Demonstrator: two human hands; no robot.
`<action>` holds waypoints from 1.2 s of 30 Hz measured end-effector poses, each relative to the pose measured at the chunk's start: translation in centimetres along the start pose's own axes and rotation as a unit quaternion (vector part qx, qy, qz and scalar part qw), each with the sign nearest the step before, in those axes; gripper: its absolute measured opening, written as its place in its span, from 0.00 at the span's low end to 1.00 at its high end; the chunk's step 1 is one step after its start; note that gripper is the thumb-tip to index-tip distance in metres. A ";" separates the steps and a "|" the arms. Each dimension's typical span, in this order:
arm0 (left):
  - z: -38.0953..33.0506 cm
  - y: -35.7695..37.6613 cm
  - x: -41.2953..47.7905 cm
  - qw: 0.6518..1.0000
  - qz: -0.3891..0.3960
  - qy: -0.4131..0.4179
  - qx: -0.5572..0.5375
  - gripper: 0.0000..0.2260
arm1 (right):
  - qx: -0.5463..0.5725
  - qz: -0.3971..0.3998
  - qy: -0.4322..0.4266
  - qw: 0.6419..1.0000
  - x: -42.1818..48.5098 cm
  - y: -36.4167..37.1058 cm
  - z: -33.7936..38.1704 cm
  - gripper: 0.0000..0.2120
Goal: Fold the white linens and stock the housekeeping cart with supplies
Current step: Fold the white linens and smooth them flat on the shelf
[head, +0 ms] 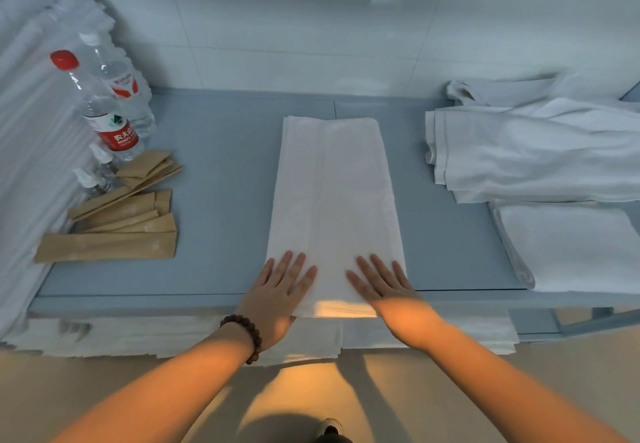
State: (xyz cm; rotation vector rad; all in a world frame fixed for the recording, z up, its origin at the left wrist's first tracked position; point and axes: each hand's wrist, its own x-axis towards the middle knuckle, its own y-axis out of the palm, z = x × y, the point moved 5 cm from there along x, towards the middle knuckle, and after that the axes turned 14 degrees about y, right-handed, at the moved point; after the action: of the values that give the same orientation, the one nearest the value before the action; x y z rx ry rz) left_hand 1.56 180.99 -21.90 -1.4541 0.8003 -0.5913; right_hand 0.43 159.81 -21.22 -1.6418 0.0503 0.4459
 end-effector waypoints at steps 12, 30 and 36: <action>-1.9 -0.5 -4.9 0.997 0.061 0.007 -0.053 0.28 | 0.079 -0.151 -0.059 0.984 -6.8 -2.6 1.4 0.28; -7.5 -14.7 -16.2 0.962 -0.236 0.126 -0.056 0.24 | 0.216 -0.349 0.030 0.911 -21.3 -8.9 5.2 0.07; -6.1 -19.7 -15.4 0.944 -0.310 0.111 -0.027 0.18 | 0.269 -0.372 0.024 0.888 -21.0 -14.3 3.5 0.08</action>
State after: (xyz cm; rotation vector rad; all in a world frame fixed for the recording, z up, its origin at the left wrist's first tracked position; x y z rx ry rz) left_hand -10.42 188.01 -0.19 -1.7150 0.5187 -1.2362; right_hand -15.65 160.22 -1.24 -1.0103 -0.3808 -0.1968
